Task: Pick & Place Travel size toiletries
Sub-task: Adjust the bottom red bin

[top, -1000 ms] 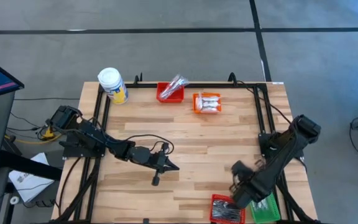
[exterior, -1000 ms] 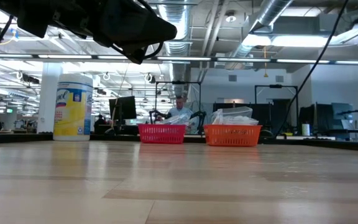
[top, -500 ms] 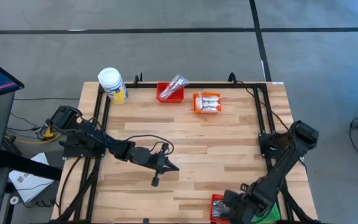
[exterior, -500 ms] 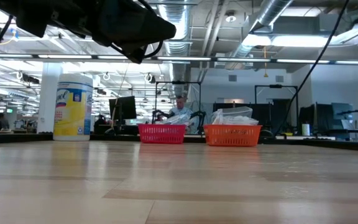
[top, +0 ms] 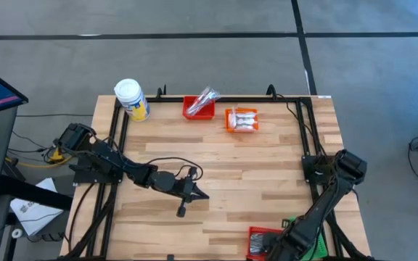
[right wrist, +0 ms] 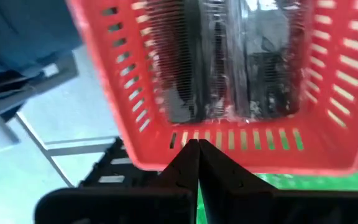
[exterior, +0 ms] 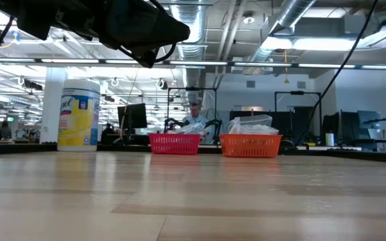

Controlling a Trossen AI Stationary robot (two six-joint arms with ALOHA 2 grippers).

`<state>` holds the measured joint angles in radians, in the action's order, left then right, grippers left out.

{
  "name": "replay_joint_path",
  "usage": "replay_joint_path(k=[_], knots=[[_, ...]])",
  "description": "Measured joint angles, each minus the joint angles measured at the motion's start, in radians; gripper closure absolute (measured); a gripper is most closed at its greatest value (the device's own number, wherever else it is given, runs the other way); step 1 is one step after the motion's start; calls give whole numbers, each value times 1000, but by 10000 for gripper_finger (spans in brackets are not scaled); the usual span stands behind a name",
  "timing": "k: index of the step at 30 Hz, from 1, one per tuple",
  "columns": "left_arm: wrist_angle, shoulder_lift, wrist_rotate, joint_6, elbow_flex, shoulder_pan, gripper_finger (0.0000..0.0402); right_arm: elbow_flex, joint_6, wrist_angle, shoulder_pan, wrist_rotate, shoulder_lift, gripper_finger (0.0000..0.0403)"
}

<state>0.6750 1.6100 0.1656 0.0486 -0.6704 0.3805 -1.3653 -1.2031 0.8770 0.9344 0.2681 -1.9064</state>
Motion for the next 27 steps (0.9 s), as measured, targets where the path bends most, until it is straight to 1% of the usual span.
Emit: replay_joint_path(k=[6,12,14,17,20,22,24,27], knots=[[0,0,0,0,0,0,401,0,-26,79,-1,50,0,403],[0,0,-1,0,0,0,401,0,-43,85,1,106,0,403],[-1,0,-1,0,0,0,401,0,-43,88,1,109,7,403],[-1,0,-1,0,0,0,401,0,-44,89,-7,47,49,403],[-1,0,-1,0,0,0,401,0,-53,105,-18,-73,99,403],[-1,0,-1,-3,0,0,401,-1,-54,104,-28,-130,126,403],[-1,0,-2,-16,0,0,401,-1,-52,99,-38,-164,141,403],[-1,0,-5,-19,0,0,401,-1,-16,55,-56,-168,132,403]])
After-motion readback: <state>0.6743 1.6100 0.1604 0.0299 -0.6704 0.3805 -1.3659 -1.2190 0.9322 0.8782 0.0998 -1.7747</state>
